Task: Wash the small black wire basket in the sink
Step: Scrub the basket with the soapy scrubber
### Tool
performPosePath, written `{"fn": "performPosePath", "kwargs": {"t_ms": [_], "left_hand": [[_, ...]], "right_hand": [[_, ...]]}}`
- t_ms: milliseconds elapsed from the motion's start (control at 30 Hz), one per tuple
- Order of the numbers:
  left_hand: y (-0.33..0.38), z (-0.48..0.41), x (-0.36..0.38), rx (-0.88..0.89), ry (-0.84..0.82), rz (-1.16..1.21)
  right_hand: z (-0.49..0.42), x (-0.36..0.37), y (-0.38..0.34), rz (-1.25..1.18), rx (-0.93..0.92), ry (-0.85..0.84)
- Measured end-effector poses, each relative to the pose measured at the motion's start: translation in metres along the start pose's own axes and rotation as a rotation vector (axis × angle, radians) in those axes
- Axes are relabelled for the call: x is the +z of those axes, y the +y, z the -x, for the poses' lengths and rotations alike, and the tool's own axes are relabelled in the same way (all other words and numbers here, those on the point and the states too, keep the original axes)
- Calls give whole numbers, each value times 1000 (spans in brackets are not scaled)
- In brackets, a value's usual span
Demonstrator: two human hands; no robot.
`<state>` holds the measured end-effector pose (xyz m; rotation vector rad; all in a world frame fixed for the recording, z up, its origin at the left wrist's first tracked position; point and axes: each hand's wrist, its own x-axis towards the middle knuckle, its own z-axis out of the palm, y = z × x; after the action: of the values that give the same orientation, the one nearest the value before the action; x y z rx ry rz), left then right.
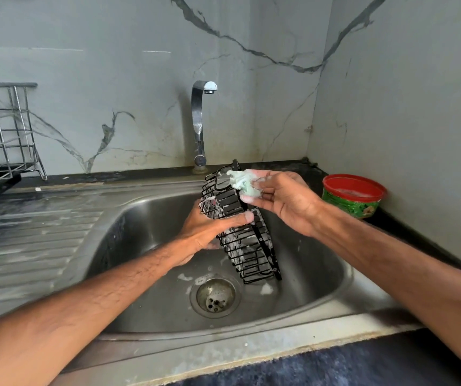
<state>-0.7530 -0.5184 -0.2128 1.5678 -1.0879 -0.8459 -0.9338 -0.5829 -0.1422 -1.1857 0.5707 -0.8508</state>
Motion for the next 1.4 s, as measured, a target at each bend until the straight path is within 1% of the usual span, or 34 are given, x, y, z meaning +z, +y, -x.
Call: {"fn": "performPosePath", "kwargs": {"t_ms": [167,233,333,400,533,667,767,900,1033,1167,1233,1333,1400], "left_hand": [[0,-1,3,30,12,72],[-2,-4,5,60,56,86],[-5,-7,10,122,154,-23],[-4,-5,12,103,206,-92],[-7,-4,17,41,205,-200],[-9,-9,10,49,223,-246],[-8,-12,1,29,256,-214],[-6,-15,-7,-7,257,-92],[-4,-16,-13,-39,263,56],[-6,-18,-14,-49,219,58],[-8,-20,-15,-36,241,29],[-12,-26,-16,-47,236,23],[-15,-29,-15,-73,229,51]], "right_hand": [[-1,4,5,-53,4,7],[-2,5,7,-85,-1,18],[-3,5,7,-121,0,26],[-3,5,7,-118,2,14],[-2,8,10,-64,24,-23],[-7,0,8,39,1,-10],[-10,-8,5,157,-48,55],[-10,-13,4,356,-91,156],[-11,-16,5,467,-108,183],[-11,-16,5,461,-107,185],[-11,-16,3,415,-74,180],[-15,-18,3,307,-8,136],[-17,-20,3,294,4,101]]}}
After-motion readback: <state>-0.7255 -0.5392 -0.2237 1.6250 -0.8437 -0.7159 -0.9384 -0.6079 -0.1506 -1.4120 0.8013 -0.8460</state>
